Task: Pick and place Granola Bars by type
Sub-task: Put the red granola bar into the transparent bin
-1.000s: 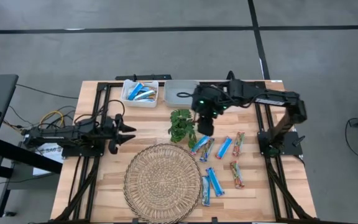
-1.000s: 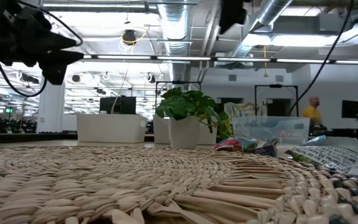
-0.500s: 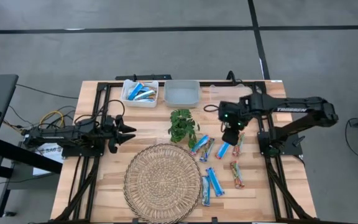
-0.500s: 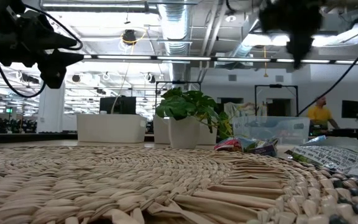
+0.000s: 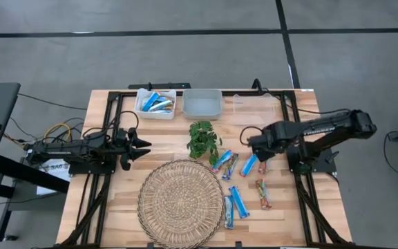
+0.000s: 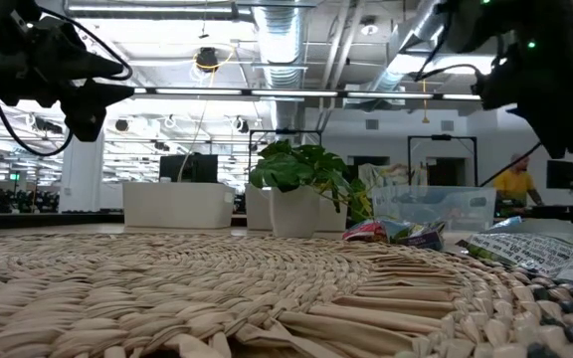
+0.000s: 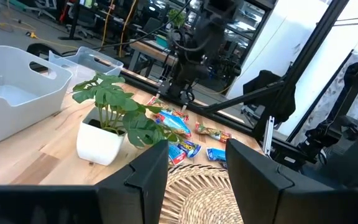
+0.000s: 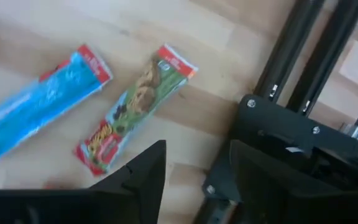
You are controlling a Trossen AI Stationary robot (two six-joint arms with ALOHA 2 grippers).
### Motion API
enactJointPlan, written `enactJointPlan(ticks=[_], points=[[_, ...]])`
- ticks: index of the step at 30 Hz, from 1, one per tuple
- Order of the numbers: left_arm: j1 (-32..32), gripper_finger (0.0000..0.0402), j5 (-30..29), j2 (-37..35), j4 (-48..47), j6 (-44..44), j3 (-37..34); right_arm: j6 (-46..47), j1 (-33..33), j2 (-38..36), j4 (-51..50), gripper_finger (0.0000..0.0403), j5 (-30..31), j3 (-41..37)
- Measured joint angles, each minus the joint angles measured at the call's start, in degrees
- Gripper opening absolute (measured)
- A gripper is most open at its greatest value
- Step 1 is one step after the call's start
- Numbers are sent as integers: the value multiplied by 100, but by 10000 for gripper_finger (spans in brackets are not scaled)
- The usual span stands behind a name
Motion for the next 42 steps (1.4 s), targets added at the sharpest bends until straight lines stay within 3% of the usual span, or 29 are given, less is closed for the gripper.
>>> enactJointPlan(ticks=[6, 11, 16, 22, 30, 42], points=[[0, 153, 0, 1, 0, 0, 0, 2001, 619, 0, 465, 187, 285, -287], [0, 153, 0, 0, -2, -5, 0, 2831, 857, 13, 1276, 196, 73, -786], [0, 153, 2, 1, -2, -11, -2, 3000, 852, 23, 2127, 201, -181, -1171], [0, 153, 2, 1, -2, -14, -2, 3202, 703, 23, 2368, 197, -186, -1571], [0, 153, 4, -1, -2, -15, -2, 2796, 468, 23, 3224, 187, -186, -1899], [0, 153, 7, 1, -2, -17, -2, 2656, 435, 17, 3397, 164, -147, -2374]])
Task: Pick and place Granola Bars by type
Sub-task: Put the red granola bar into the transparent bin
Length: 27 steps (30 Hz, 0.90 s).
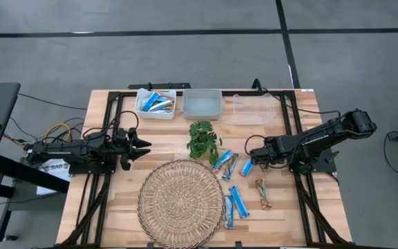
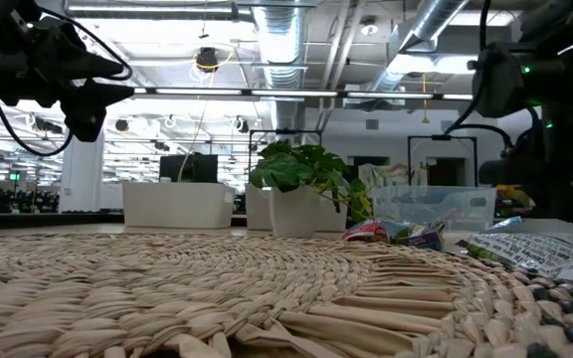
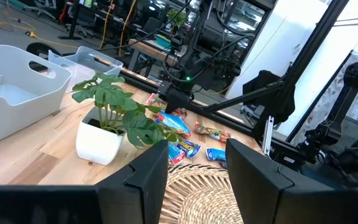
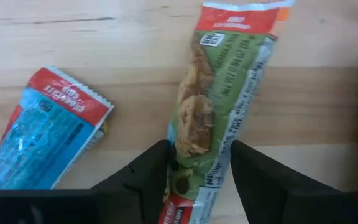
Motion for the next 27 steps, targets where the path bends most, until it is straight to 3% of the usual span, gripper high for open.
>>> enactJointPlan(ticks=[16, 27], points=[[1, 153, 0, 0, -1, 0, 0, -869, -168, -37, 564, 32, 625, 137], [1, 153, 1, -2, -2, -2, 0, -3966, -1089, -318, 693, 25, 1272, 1302]])
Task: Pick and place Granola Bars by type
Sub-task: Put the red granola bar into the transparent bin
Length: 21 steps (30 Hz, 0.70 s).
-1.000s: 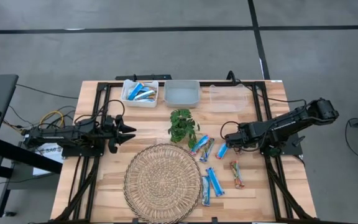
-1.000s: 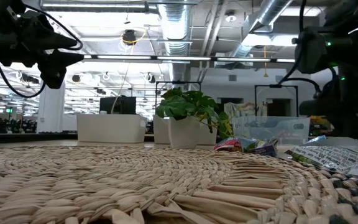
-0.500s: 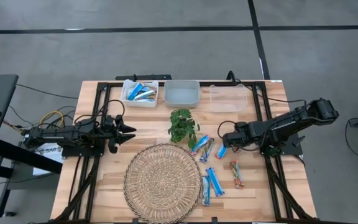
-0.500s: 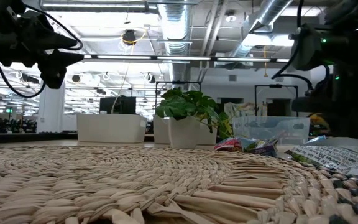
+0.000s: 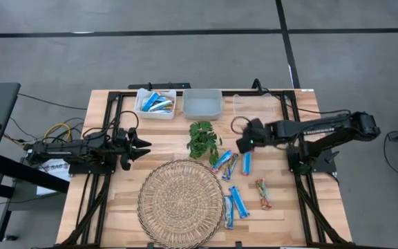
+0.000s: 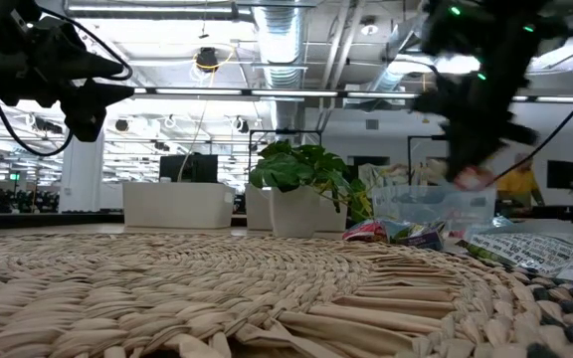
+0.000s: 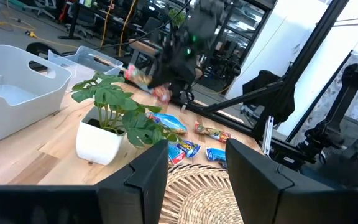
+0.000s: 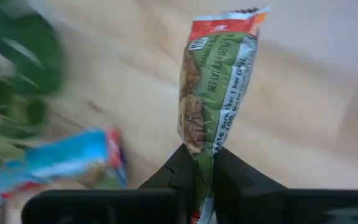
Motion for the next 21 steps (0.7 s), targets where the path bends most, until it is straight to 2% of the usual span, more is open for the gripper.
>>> enactJointPlan(ticks=[6, 10, 15, 21], points=[[-1, 153, -1, 0, 0, -1, 0, -1845, -748, 41, 222, 25, 64, 856], [0, 153, 0, 0, 0, -1, 0, -2715, -1300, 41, 545, 21, 62, 1159], [-1, 153, -1, 0, 0, -1, 0, -3232, -2203, 41, 729, 22, 66, 1312], [1, 153, -1, 1, 1, -1, 0, -3417, -3292, 220, 701, 26, 55, 1312]])
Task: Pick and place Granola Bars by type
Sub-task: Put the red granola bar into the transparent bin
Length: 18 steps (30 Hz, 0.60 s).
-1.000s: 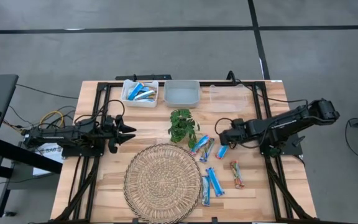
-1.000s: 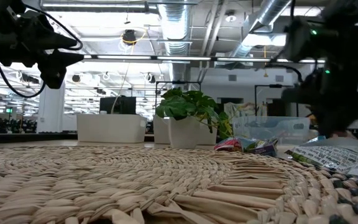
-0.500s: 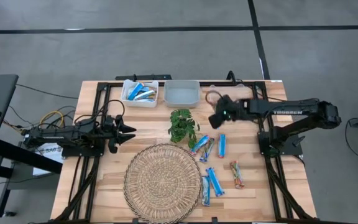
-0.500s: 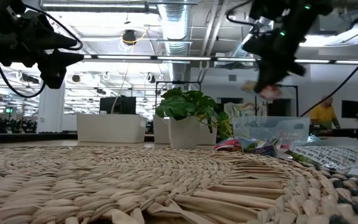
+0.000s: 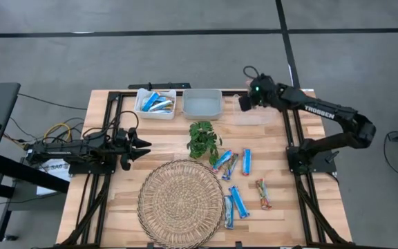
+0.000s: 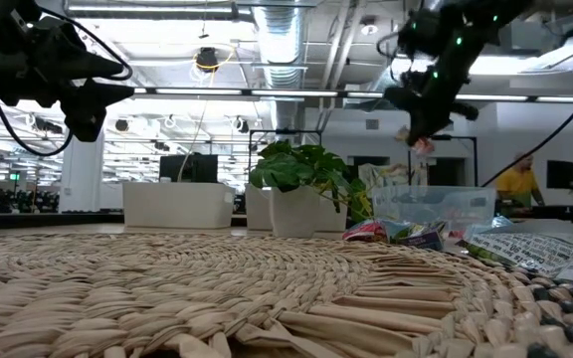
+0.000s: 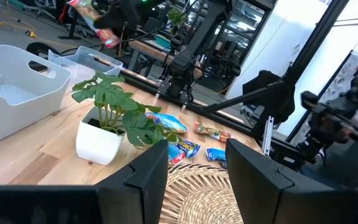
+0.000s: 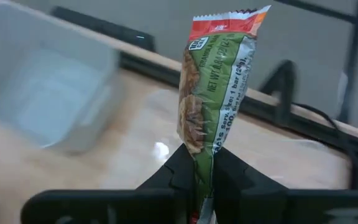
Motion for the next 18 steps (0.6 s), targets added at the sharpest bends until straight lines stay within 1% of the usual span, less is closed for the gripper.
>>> enactJointPlan(ticks=[2, 6, 10, 14, 18], points=[[0, 153, 0, -1, -1, 0, 0, -114, -266, 133, 9, 26, -45, 0], [0, 153, 0, -1, -1, 0, 0, -285, -546, 509, -140, 28, -426, 0], [-1, 153, 0, -1, -1, 0, 0, -310, -561, 872, -316, 29, -491, -2], [0, 153, 0, 1, -1, 0, 0, -532, -510, 1059, -310, 30, -523, -2], [-1, 153, 0, -1, -1, 0, 0, -712, -469, 1112, -357, 50, -553, -4]])
